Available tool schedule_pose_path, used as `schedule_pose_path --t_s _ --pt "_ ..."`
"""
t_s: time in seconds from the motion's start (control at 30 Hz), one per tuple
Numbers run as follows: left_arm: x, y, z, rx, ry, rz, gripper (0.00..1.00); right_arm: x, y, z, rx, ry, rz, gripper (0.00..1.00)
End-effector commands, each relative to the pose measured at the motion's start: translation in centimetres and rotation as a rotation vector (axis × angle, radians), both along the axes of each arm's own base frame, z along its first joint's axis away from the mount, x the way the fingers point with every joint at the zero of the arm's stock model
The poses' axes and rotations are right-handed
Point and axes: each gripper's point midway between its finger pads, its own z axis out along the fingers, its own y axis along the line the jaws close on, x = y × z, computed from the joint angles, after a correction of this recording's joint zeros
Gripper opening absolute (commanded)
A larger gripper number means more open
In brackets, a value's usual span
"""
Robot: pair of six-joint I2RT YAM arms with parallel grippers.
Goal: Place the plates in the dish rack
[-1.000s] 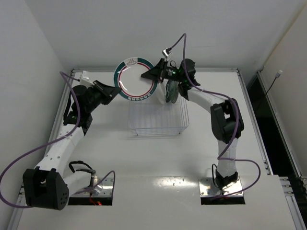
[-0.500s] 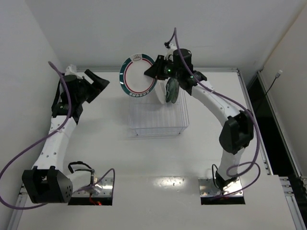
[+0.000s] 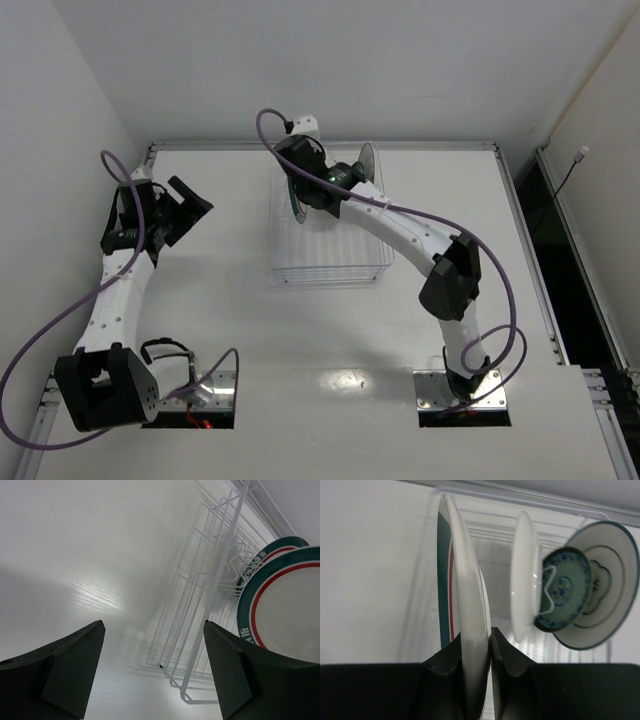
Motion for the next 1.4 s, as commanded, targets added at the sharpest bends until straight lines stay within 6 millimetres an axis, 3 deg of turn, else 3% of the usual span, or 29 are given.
schedule_pose_path --t_s 0.0,0.13,0.17,0.23,0.27,0.37,0.5,0.7,0.87,0.93,1.07,1.1,1.37 --pt "-0.3 0.4 1.1 0.015 -0.043 -0.024 0.78 0.9 -4.3 2.6 -0.128 -0.105 -0.198 0.00" --pt "-0.3 0.7 1.2 0.002 -0.046 -0.026 0.78 1.3 -6.0 1.8 -0.193 -0.107 -0.269 0.00" --pt "-0.3 1.1 1.1 0.010 -0.046 -0.020 0.78 1.1 -6.5 0.8 -0.226 -0.096 -0.281 0.00" --pt "-0.4 0.9 0.5 0.001 -0.030 -0.028 0.78 0.9 -8.1 2.5 -0.205 -0.143 -0.339 0.00" --pt "-0.4 1.0 0.5 -0.004 -0.031 -0.026 0.78 0.5 -8.7 1.8 -0.227 -0.140 -0.341 0.00" --pt "-0.5 1.0 0.1 0.002 -0.022 -0.031 0.78 0.2 -9.9 3.7 -0.177 -0.190 -0.368 0.00" --pt "-0.7 1.2 -0.3 -0.006 -0.015 -0.030 0.78 0.2 -10.0 4.0 -0.188 -0.191 -0.362 0.00" --pt "-0.7 1.5 -0.3 0.002 -0.015 -0.026 0.78 0.5 -10.4 3.0 -0.195 -0.167 -0.350 0.00" --pt "-0.8 1.3 -1.0 -0.008 0.003 -0.033 0.78 2.0 -10.7 3.6 -0.148 -0.171 -0.335 0.00" --pt "-0.8 1.3 -1.0 -0.008 0.003 -0.033 0.78 2.7 -10.4 2.5 -0.154 -0.151 -0.322 0.00" --pt "-0.8 1.7 -1.3 -0.003 0.011 -0.029 0.78 3.7 -10.1 2.2 -0.134 -0.140 -0.302 0.00" --pt "-0.8 1.7 -1.3 -0.003 0.011 -0.029 0.78 4.2 -9.9 1.0 -0.140 -0.119 -0.289 0.00" --pt "-0.4 1.8 -2.3 0.000 0.030 -0.034 0.78 6.8 -9.0 -0.2 -0.142 -0.110 -0.251 0.00"
